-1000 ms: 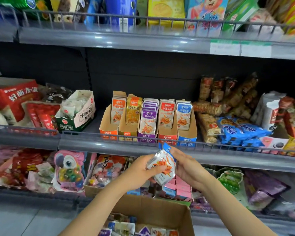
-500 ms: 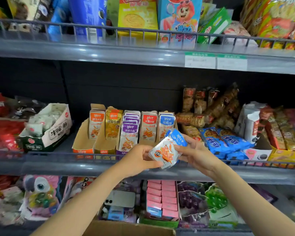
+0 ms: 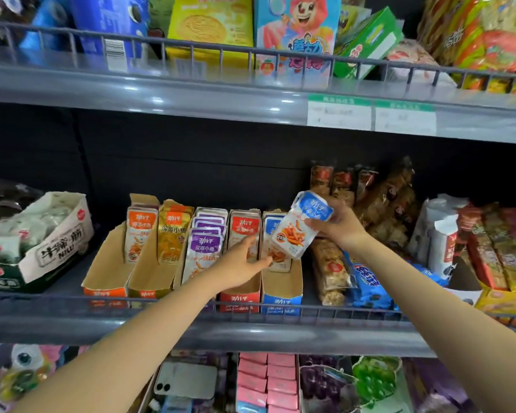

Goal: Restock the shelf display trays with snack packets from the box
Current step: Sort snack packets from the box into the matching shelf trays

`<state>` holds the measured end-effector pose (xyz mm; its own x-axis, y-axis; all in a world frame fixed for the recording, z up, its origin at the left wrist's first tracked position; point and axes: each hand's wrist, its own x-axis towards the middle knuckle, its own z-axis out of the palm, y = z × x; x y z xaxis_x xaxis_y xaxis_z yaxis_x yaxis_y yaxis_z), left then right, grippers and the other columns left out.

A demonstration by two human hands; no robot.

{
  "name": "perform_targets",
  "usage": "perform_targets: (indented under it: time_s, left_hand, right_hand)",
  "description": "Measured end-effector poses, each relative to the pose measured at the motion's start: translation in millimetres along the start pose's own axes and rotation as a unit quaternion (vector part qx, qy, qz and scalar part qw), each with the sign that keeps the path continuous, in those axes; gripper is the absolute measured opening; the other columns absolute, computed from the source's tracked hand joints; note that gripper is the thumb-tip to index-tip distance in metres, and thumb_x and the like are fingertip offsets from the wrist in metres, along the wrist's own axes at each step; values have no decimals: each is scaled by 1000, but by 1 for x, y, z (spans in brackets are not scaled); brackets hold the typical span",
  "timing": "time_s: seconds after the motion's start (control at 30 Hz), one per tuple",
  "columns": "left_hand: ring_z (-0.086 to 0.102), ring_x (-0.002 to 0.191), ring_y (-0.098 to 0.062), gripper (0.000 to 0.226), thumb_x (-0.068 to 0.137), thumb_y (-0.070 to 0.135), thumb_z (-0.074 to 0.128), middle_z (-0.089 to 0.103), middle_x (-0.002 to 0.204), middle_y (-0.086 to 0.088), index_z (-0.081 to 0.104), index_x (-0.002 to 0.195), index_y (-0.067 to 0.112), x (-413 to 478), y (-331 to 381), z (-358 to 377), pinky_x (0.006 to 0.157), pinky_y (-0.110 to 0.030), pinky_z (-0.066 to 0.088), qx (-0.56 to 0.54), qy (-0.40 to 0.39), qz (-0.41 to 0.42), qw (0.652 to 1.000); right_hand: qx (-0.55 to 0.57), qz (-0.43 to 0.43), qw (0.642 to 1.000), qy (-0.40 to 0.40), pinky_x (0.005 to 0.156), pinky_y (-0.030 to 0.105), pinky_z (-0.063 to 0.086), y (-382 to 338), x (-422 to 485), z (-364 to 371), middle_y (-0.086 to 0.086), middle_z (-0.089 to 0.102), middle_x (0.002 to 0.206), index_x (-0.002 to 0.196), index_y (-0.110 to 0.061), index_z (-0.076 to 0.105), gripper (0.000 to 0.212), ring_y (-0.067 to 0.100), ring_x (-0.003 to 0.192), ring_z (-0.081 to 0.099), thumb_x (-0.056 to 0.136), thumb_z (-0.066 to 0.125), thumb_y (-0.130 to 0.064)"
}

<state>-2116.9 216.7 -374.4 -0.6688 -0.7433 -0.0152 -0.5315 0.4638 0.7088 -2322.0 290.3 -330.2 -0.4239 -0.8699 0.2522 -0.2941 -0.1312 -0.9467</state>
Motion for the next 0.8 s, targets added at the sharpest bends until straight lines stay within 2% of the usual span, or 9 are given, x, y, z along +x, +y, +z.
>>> perform_targets:
  time_s: [0.1,0.2,0.3,0.37,0.47,0.6,0.8]
  left_hand:
    - [25,142,-22,81,90,47,54,19,157,2,1,150,34,6,-4,8,111,-39,30,5,-31,-10,999]
    - [24,142,-18,79,93,34,55,18,157,6,-2,149,38,6,-6,15,110,-31,27,-2,-32,9,999]
    - [23,142,-16,79,93,24,55,21,156,7,1,149,38,6,-8,17,108,-27,27,-17,-17,21,999]
    - [23,142,-15,79,93,21,55,21,156,7,2,149,37,8,-8,18,109,-27,28,-23,-15,26,999]
    - [27,140,-15,79,93,18,55,25,154,7,3,149,35,10,-9,18,109,-30,30,-28,-19,30,999]
    - [30,139,-14,78,93,20,56,26,154,8,5,149,35,9,-11,18,108,-32,37,-37,-20,30,999]
    - [32,138,-15,77,92,24,57,29,153,6,7,150,34,6,-7,17,105,-31,36,-26,-5,28,999]
  right_hand:
    - [-99,-36,994,-30,75,13,53,16,20,12,8,63,109,121,0,50,42,19,99,62,82,65,5]
    - [-198,-87,973,-81,93,32,51,33,33,21,7,60,115,128,-2,48,52,24,109,60,80,67,5]
    - [-266,-97,953,-106,95,42,50,45,39,27,5,61,117,127,-12,52,51,22,108,60,79,69,-3]
    - [-329,-126,931,-91,96,44,47,52,43,29,5,57,117,124,-18,55,51,21,109,56,76,73,-11]
    - [-429,-156,886,-80,103,36,35,53,44,30,4,46,127,130,-25,53,57,21,118,42,78,74,-22]
    - [-450,-143,876,-100,111,41,29,57,43,30,1,36,144,139,-29,43,65,22,131,32,80,72,-26]
    - [-453,-111,879,-97,113,44,30,60,39,30,2,34,150,145,-32,29,78,23,138,29,80,72,-27]
